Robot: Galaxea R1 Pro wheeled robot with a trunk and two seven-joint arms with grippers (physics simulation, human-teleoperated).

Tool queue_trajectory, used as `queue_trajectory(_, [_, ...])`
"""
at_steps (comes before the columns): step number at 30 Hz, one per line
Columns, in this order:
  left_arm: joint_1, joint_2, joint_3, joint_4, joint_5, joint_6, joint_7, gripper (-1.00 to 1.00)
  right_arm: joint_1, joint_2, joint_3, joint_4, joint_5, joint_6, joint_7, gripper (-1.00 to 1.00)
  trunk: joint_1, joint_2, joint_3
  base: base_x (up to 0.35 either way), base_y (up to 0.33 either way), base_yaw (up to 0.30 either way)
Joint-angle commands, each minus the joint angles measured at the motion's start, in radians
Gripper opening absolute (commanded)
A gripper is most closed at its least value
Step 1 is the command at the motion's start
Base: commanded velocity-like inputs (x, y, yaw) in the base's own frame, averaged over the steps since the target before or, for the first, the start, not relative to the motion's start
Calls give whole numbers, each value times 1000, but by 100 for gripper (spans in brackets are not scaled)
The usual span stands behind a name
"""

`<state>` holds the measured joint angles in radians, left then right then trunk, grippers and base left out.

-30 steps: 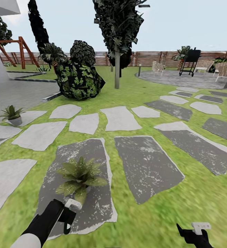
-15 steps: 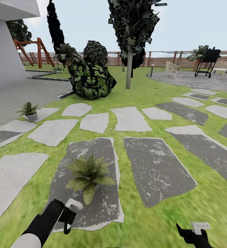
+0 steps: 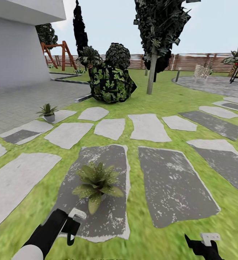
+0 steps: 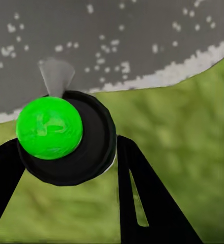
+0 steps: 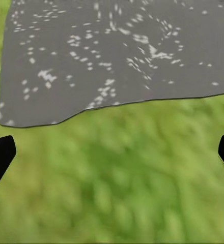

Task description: Pick up the pesticide atomizer in the garden and spray insectifuge to fully cover both potted plants in the garden.

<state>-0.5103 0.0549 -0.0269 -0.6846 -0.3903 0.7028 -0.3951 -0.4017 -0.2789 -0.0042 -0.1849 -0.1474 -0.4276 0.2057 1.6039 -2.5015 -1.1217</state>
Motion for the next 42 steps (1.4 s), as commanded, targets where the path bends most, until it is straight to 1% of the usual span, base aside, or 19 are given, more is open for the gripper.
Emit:
queue_trajectory(1, [-1,0,-3,-1,-11,3,-8,-100,0,0,0,1,-11,-2,9,100,0,0,-1,-84,-264,278])
queue_trajectory(7, [-1,0,-3,-1,-9,3,-8,-100,0,0,0,1,-11,-2,9,100,0,0,-1,-116,-257,278])
queue_trajectory(21, [-1,-1,-1,-2,-9,3,-8,-100,0,0,0,1,-11,-2,9,100,0,0,-1,-4,-276,272])
queue_trajectory(28, [-1,-7,-2,-1,-9,3,-8,-100,0,-2,0,1,-10,-2,9,100,0,0,-1,56,-276,29])
queue_trajectory(42, [-1,-7,-2,-1,-10,3,-8,-100,0,-10,-2,1,-10,-2,9,100,0,0,-1,12,-278,0])
